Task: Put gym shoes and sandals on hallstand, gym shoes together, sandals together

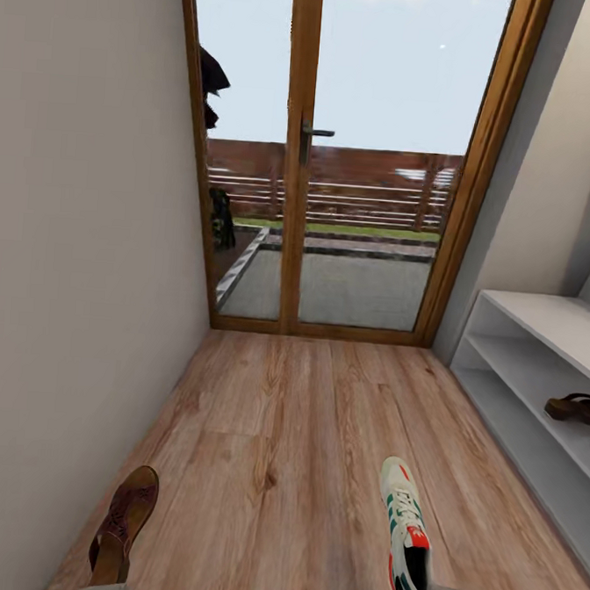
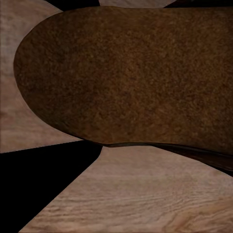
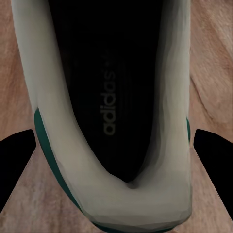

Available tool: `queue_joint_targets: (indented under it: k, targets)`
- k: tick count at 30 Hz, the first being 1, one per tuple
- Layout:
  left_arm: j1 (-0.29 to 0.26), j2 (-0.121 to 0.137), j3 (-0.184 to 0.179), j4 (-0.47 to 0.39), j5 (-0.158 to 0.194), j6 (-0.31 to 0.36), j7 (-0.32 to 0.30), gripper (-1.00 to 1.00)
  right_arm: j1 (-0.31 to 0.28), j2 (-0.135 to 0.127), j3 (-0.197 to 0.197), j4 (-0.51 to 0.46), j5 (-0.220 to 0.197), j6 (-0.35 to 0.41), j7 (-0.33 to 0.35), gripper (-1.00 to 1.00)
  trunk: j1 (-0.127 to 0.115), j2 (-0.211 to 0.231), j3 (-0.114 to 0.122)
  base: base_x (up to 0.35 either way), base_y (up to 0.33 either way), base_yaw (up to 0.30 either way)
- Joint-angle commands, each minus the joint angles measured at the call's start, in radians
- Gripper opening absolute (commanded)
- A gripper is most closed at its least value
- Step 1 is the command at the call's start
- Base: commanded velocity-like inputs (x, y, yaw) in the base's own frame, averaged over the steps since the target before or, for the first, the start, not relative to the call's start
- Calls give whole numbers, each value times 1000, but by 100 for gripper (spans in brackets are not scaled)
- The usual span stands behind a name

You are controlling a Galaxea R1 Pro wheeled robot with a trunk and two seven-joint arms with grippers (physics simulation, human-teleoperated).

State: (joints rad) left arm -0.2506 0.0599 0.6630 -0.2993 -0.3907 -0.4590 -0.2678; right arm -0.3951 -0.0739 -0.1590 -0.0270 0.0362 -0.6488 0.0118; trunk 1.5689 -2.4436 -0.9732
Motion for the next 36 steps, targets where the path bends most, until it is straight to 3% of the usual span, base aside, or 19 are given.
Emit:
queue_joint_targets:
  k: [1,9,36]
  targets:
    - [-1,0,9,0,-7,-3,-7,-100,-1,0,-6,1,4,-3,2,-100,0,0,-1,338,0,0]
    - [-1,0,9,0,-7,-3,-7,-100,-1,0,-6,1,4,-3,2,-100,0,0,-1,338,0,-132]
    - [-1,-1,9,0,-7,-3,-7,-100,-1,0,-6,1,4,-2,3,-100,0,0,-1,338,25,-259]
